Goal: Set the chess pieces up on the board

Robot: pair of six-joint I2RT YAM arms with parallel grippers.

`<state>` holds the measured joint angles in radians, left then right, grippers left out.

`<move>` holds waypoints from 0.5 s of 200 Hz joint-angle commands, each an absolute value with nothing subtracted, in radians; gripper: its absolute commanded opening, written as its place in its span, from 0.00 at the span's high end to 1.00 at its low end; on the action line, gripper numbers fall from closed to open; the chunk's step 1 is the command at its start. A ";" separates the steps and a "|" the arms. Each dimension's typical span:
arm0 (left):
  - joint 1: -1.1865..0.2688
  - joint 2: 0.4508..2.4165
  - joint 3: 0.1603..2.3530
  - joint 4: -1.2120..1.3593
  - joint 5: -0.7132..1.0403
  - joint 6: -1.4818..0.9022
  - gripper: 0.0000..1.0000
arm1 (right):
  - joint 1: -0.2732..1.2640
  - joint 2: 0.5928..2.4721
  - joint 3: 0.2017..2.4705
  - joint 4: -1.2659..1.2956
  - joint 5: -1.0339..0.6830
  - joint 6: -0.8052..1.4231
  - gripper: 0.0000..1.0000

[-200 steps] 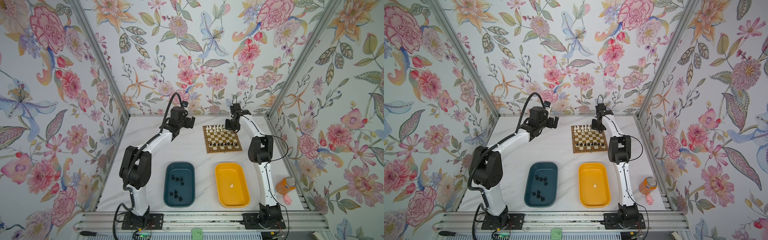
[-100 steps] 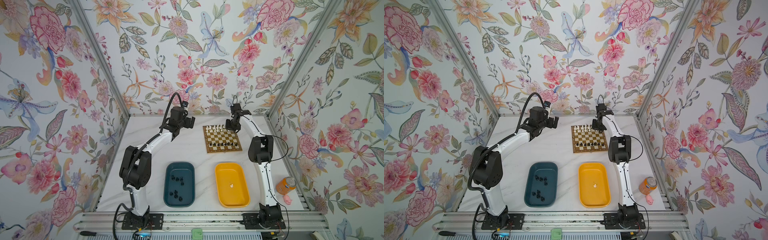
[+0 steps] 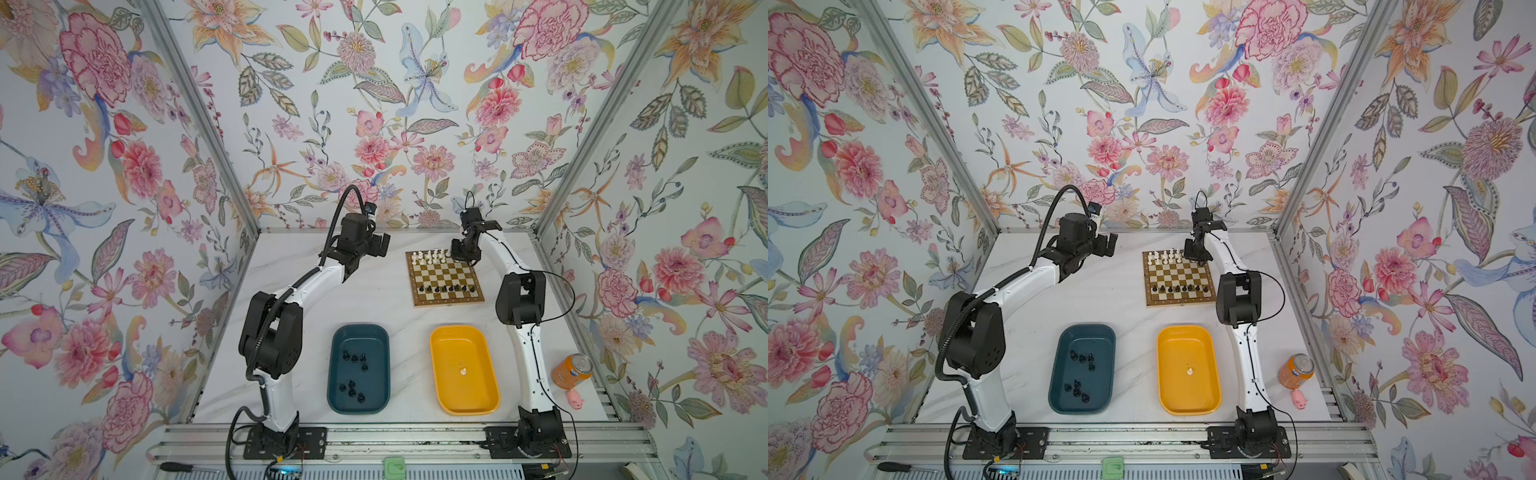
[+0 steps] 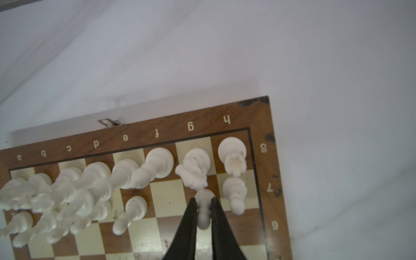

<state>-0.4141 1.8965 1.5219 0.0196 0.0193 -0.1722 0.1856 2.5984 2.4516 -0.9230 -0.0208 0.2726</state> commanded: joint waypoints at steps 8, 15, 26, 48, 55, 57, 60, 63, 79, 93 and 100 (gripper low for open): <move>-0.408 1.885 1.529 0.007 0.014 -0.166 0.02 | 0.185 2.614 2.476 -0.942 -0.035 0.273 0.79; -0.408 1.886 1.530 0.007 0.013 -0.166 0.02 | 0.186 2.612 2.477 -0.940 -0.034 0.271 0.78; -0.407 1.887 1.531 0.007 0.014 -0.166 0.01 | 0.186 2.607 2.480 -0.942 -0.034 0.272 0.76; -0.407 1.886 1.531 0.009 0.013 -0.166 0.01 | 0.186 2.600 2.481 -0.942 -0.032 0.271 0.74; -0.407 1.885 1.531 0.011 0.014 -0.166 0.01 | 0.186 2.597 2.482 -0.942 -0.034 0.271 0.74; -0.407 1.885 1.531 0.011 0.015 -0.166 0.02 | 0.186 2.596 2.482 -0.942 -0.035 0.271 0.74; -0.407 1.886 1.531 0.011 0.016 -0.166 0.02 | 0.186 2.596 2.481 -0.941 -0.036 0.271 0.74; -0.407 1.886 1.531 0.011 0.016 -0.167 0.02 | 0.186 2.595 2.481 -0.941 -0.036 0.272 0.73; -0.407 1.887 1.531 0.015 0.020 -0.167 0.01 | 0.185 2.589 2.477 -0.942 -0.036 0.273 0.72; -0.407 1.885 1.531 0.016 0.021 -0.167 0.02 | 0.187 2.581 2.477 -0.941 -0.038 0.273 0.70; -0.406 1.885 1.529 0.017 0.023 -0.167 0.01 | 0.187 2.576 2.477 -0.940 -0.043 0.271 0.69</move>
<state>-0.4141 1.8965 1.5219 0.0200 0.0196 -0.1722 0.1856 2.5984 2.4535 -0.9230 -0.0299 0.2726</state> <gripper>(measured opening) 0.985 0.296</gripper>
